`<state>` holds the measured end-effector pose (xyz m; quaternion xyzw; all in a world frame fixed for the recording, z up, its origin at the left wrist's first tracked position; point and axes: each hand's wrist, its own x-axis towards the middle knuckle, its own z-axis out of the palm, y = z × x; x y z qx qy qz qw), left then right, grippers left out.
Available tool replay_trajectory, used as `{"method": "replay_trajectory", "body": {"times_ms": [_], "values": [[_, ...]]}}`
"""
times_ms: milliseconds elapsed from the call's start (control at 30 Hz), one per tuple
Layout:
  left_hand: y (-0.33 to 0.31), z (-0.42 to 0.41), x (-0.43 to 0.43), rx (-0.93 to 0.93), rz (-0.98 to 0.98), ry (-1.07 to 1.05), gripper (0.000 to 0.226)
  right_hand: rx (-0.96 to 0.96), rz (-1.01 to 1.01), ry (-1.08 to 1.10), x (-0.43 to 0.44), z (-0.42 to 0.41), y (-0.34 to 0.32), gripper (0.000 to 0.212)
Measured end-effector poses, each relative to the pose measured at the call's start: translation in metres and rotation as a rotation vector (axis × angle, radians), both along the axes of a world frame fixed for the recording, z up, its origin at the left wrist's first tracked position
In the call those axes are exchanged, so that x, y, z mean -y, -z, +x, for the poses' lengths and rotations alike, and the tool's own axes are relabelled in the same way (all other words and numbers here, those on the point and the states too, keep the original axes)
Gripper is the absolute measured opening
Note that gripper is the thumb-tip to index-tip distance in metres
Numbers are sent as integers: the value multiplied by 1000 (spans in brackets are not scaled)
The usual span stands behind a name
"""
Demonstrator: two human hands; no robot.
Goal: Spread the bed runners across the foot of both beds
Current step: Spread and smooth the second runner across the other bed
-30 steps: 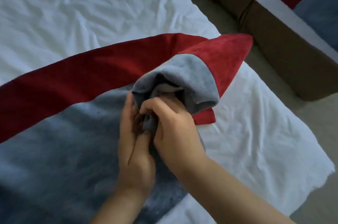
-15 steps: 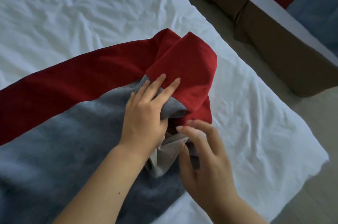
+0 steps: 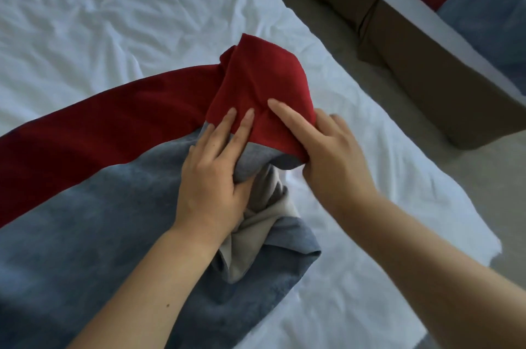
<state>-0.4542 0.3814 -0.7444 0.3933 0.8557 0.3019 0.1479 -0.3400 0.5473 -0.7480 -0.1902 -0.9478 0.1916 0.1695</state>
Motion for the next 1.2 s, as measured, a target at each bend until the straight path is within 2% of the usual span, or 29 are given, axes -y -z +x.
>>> {"method": "replay_trajectory", "body": {"times_ms": [100, 200, 300, 367, 433, 467, 533, 667, 733, 800, 900, 933, 1000, 1033, 1067, 1133, 1200], "values": [[-14, 10, -28, -119, -36, 68, 61, 56, 275, 23, -59, 15, -28, 69], [-31, 27, -72, -202, -11, 138, 56, 140, 440, 109, -132, 41, -59, 49], [-41, 40, -115, -345, 23, 253, 67, 119, 400, 353, -218, 67, -86, 29], [-43, 52, -136, -346, 37, 288, 75, 58, 200, 554, -264, 79, -106, 26], [-38, 67, -143, -306, 36, 306, 76, 197, 146, 603, -280, 85, -106, 51], [-32, 76, -142, -301, 23, 320, 76, 302, 184, 580, -273, 85, -99, 64], [-16, 91, -133, -288, -20, 352, 75, 373, 208, 500, -240, 86, -75, 72], [24, 118, -102, -296, -186, 451, 80, 480, -236, 310, -131, 103, -2, 64], [42, 124, -85, -323, -281, 502, 84, 483, -324, 215, -86, 121, 27, 62], [55, 124, -72, -331, -286, 513, 79, 429, -263, 136, -59, 137, 44, 63], [64, 121, -65, -348, -184, 456, 66, 338, -160, 65, -50, 149, 52, 71], [65, 121, -64, -355, -157, 430, 65, 298, -134, 60, -51, 149, 51, 65], [63, 124, -63, -386, -131, 385, 73, 192, -62, 49, -57, 145, 48, 38], [60, 125, -62, -407, -127, 369, 78, 149, -33, 35, -62, 143, 46, 30], [55, 126, -61, -413, -127, 359, 80, 126, -23, 3, -69, 141, 42, 32], [45, 126, -57, -405, -116, 358, 79, 164, 3, -97, -91, 138, 29, 37], [36, 127, -52, -381, -81, 380, 75, 265, 110, -164, -109, 139, 14, 38]]}}
